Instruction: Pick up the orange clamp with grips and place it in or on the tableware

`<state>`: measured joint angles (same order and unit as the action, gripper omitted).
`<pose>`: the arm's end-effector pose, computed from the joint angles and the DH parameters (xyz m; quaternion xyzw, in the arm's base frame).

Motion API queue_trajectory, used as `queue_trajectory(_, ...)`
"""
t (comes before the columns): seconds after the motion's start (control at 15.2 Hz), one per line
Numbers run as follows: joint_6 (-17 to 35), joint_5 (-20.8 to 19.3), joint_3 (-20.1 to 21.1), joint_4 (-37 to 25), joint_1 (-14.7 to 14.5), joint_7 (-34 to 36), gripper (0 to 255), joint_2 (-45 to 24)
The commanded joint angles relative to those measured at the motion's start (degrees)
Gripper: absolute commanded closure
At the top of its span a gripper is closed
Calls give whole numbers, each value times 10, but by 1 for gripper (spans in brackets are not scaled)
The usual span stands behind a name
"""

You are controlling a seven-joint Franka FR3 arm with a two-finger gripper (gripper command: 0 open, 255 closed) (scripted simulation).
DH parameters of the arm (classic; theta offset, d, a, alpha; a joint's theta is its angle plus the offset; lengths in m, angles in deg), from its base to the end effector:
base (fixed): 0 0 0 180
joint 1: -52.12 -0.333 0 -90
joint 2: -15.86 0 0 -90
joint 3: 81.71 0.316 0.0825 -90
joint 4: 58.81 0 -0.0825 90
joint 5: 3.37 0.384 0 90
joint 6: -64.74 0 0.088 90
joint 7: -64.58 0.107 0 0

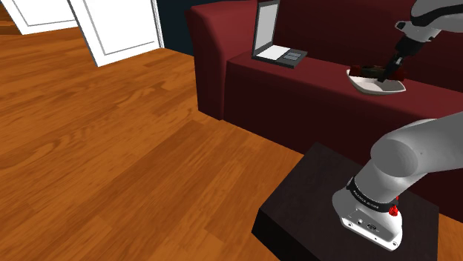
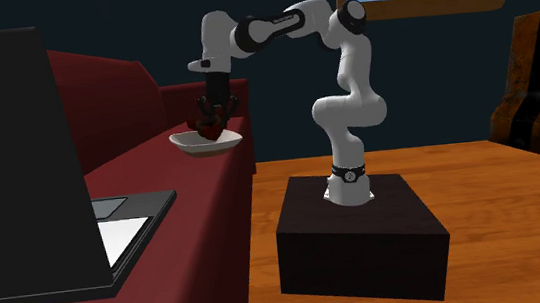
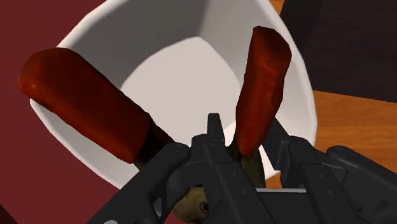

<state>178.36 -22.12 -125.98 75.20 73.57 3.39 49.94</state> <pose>0.1318 -0.4150 0.4945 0.9957 0.0547 0.0697 0.0271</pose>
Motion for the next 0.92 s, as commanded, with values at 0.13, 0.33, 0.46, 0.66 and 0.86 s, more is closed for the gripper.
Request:
queue_trajectory(0.13, 12, -1, -5, 7, -1, -1, 255, -4)
queue_trajectory(0.33, 12, -1, -5, 7, -1, -1, 255, -4)
queue_trajectory(0.46, 12, -1, -5, 7, -1, -1, 255, -4)
queue_trajectory(0.66, 12, -1, -5, 7, -1, -1, 0, -4)
queue_trajectory(0.86, 12, -1, -5, 7, -1, -1, 0, -4)
